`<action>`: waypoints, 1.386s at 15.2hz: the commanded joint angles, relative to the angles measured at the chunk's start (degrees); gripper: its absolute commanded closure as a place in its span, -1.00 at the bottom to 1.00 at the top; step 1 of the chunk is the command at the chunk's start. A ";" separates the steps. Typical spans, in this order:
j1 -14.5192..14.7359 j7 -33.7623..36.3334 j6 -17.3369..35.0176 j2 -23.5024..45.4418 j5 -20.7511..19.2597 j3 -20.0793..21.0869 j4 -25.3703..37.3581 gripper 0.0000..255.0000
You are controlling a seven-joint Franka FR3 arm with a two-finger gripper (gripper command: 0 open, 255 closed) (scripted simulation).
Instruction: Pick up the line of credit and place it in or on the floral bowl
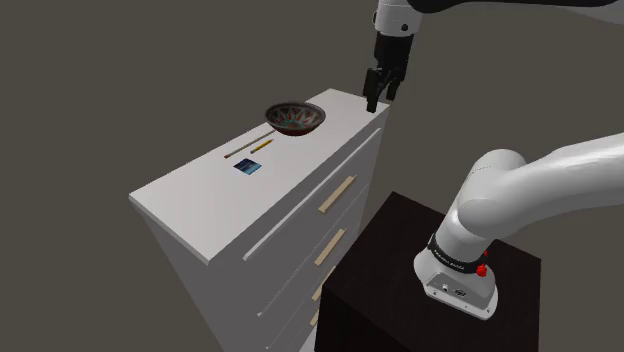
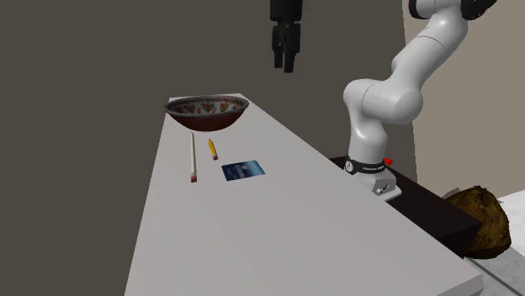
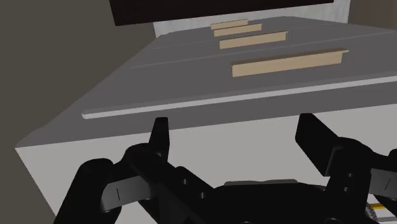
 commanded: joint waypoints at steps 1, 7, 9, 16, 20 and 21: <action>0.00 0.00 0.00 0.00 0.00 0.00 0.00 -1.00; -1.17 18.72 -1.13 2.72 10.92 6.83 -0.53 -1.00; -1.48 24.88 -0.74 4.27 14.65 8.97 -0.21 -1.00; -2.72 45.49 3.53 11.89 26.99 15.97 2.67 -1.00; -3.59 56.45 7.71 17.52 33.00 19.56 5.43 -1.00; -3.81 59.09 8.91 19.05 34.33 20.39 6.23 -1.00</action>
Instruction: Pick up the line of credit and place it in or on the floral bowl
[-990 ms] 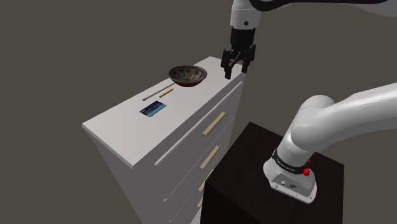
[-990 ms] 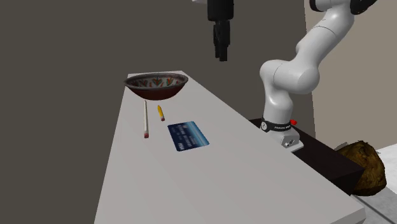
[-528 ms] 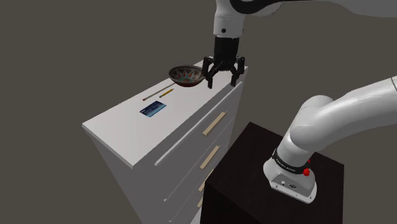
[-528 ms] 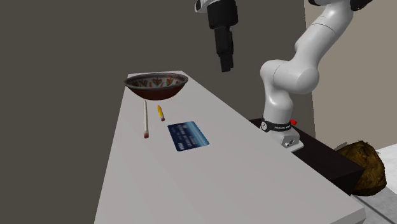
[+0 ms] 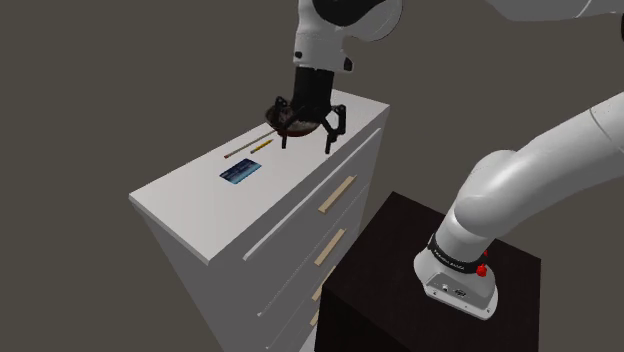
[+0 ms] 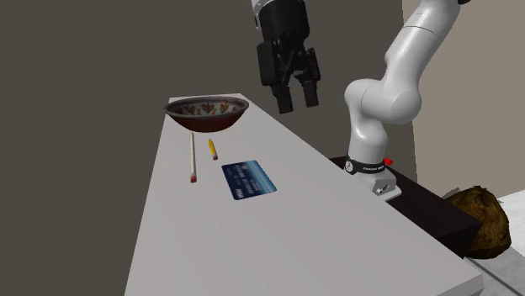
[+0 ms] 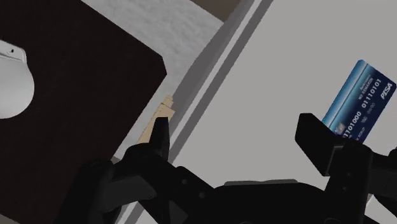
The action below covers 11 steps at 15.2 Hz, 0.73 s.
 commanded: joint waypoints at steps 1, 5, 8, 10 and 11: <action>-0.39 5.58 2.69 2.87 2.86 1.71 1.21 -1.00; -1.23 15.66 8.24 9.50 7.14 4.64 4.95 -1.00; -1.75 22.89 12.80 14.77 9.52 6.45 8.10 -1.00; -2.02 27.57 15.96 18.37 10.73 7.46 10.32 -1.00; -2.07 29.06 16.99 19.55 11.06 7.73 11.06 -1.00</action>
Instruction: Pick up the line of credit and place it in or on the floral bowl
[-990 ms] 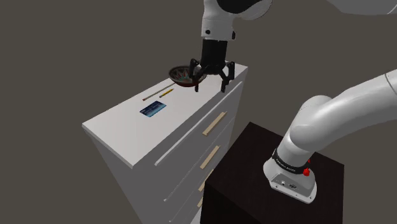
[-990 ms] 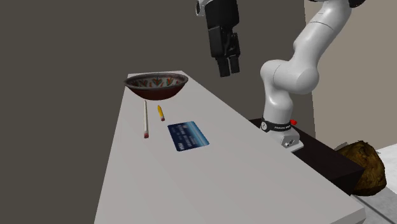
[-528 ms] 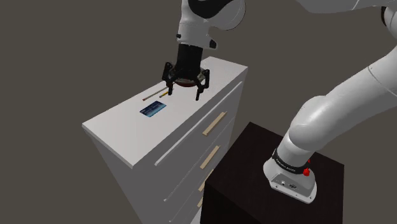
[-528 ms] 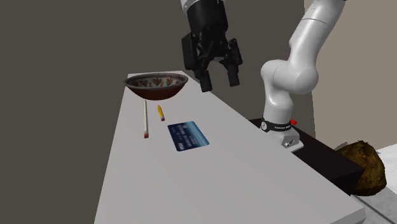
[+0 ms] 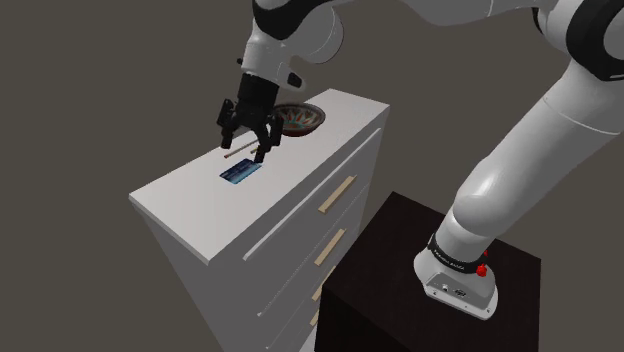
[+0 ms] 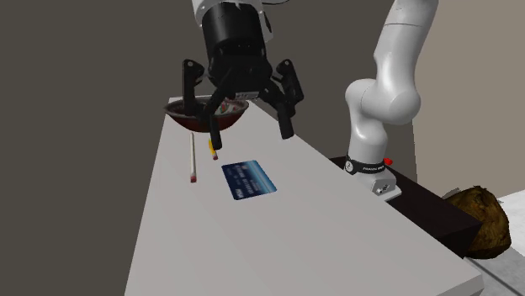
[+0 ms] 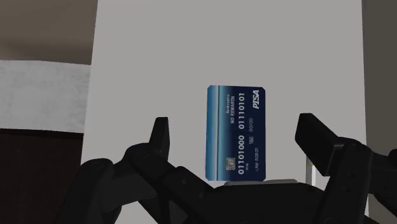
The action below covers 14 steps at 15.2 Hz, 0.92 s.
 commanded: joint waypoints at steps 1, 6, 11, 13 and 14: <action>0.14 2.21 2.46 2.17 0.60 0.81 0.77 -1.00; 1.07 2.09 6.30 3.86 1.09 2.18 -0.76 -1.00; 1.37 2.06 7.51 4.46 1.23 2.60 -1.19 -1.00; 1.37 2.06 7.51 4.46 1.23 2.60 -1.19 -1.00; 1.37 2.06 7.51 4.46 1.23 2.60 -1.19 -1.00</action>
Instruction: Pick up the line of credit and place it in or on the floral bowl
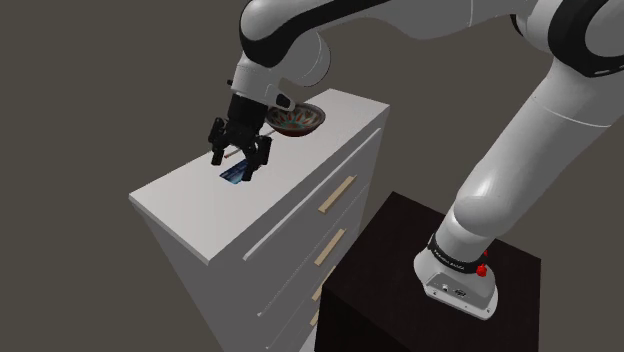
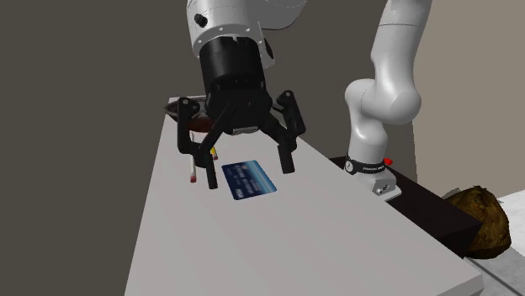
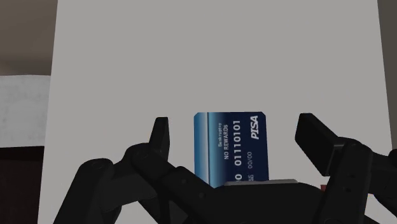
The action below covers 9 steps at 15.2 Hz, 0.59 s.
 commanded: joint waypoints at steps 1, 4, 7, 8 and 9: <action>0.00 0.00 0.01 0.01 0.00 0.01 0.00 -1.00; 0.00 0.00 0.01 0.01 0.00 0.01 0.00 1.00; 0.00 0.01 0.02 0.03 -0.01 0.01 0.02 1.00; 0.00 0.01 0.02 0.02 -0.01 0.01 0.01 1.00; 0.00 0.01 0.02 0.02 -0.01 0.01 0.02 1.00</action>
